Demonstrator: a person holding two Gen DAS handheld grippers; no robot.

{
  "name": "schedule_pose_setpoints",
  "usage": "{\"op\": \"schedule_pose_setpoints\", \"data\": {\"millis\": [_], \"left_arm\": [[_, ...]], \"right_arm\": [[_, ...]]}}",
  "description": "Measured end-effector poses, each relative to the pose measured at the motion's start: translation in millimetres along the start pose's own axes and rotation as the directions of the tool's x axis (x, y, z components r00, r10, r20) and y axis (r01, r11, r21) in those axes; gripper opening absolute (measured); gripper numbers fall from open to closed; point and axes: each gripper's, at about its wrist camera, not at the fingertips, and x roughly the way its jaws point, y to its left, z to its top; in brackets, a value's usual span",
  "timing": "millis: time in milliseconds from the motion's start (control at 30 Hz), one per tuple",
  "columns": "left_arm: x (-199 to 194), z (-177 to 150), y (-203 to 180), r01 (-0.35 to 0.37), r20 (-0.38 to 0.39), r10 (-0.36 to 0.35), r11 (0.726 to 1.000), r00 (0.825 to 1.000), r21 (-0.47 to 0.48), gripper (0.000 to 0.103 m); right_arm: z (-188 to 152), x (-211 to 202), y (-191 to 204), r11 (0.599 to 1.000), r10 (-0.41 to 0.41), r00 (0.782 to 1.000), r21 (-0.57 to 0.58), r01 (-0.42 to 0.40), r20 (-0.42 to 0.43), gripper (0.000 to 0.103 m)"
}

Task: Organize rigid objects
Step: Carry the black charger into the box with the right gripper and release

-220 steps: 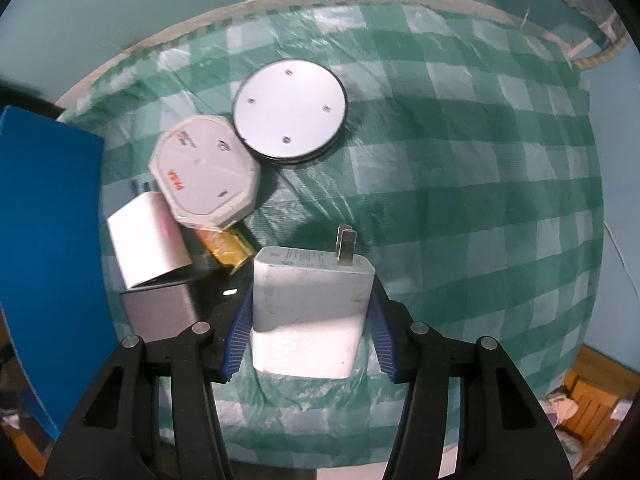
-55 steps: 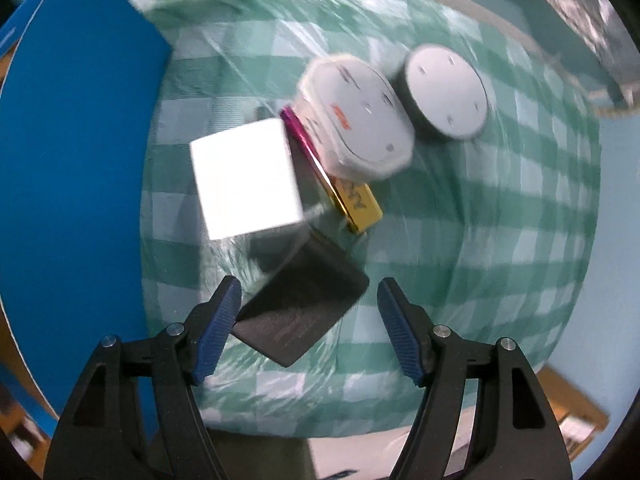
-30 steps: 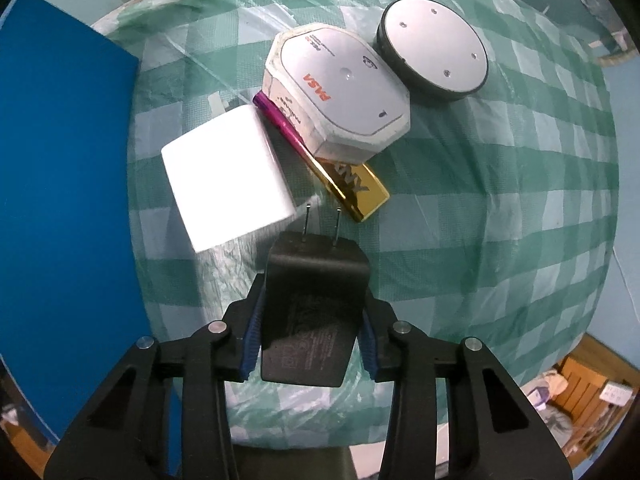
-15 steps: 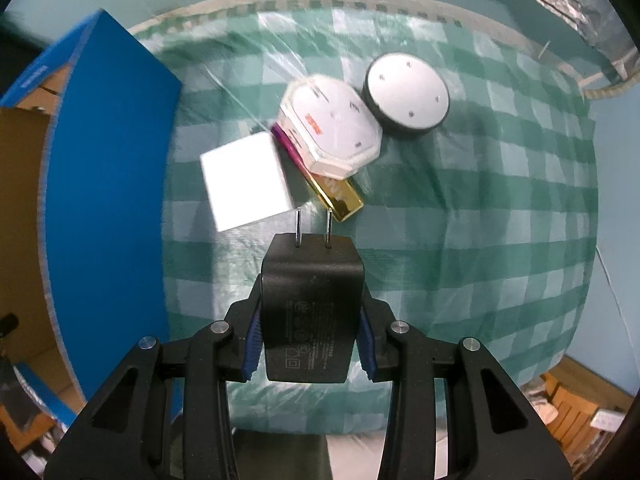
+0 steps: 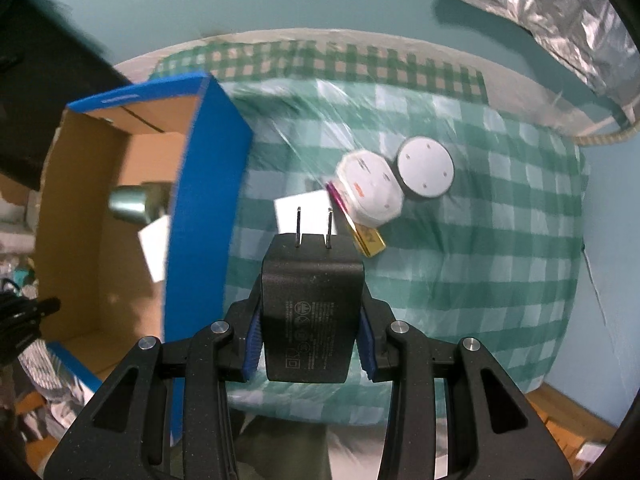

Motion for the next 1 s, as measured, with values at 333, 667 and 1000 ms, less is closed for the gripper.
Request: {"op": "schedule_pose_setpoints", "data": {"millis": [333,667,1000], "left_arm": [[0.1,0.1,0.0,0.001,-0.001,-0.001,1.0,1.0,-0.002,0.005],[-0.3,-0.2,-0.2,0.002,0.0,-0.002,1.0,1.0,-0.002,0.005],[-0.6,-0.3,-0.8,0.001,0.001,-0.001,1.0,1.0,-0.001,0.005]], "right_arm": [[10.2,-28.4,33.0,0.995,0.039,0.998,-0.093,-0.035,0.043,0.037],[11.6,-32.5,77.4,0.975,0.074,0.997,-0.212,-0.064,0.037,0.037],[6.3,-1.3,116.5,0.948,0.059,0.998,-0.311,-0.066,-0.032,0.037]]}}
